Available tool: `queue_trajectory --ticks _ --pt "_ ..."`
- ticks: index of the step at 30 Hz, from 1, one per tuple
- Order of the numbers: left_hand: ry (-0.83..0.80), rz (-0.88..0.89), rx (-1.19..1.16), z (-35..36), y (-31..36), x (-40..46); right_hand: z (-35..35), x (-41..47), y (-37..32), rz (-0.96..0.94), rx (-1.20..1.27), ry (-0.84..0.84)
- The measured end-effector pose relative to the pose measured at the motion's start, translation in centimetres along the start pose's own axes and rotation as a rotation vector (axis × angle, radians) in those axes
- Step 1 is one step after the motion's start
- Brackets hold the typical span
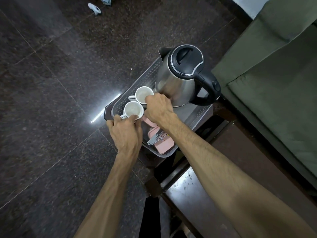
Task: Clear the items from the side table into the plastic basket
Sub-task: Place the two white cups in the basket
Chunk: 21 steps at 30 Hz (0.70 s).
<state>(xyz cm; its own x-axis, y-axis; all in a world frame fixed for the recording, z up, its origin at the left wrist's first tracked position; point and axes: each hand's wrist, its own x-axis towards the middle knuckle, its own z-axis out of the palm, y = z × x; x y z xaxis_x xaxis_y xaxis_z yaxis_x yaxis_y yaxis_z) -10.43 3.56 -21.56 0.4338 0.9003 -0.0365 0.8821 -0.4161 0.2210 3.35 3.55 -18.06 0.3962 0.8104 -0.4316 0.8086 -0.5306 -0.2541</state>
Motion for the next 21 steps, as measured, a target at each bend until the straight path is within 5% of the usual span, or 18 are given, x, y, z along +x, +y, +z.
queue_trajectory --ticks 13,21 --pt "0.127 -0.029 -0.288 -1.4 3.9 -5.6 -0.2 -7.6 4.6 0.015 0.396 0.307" --pt "-0.093 0.216 -0.552 -0.1 13.4 -15.4 3.5 -19.0 12.2 0.321 0.689 0.537"
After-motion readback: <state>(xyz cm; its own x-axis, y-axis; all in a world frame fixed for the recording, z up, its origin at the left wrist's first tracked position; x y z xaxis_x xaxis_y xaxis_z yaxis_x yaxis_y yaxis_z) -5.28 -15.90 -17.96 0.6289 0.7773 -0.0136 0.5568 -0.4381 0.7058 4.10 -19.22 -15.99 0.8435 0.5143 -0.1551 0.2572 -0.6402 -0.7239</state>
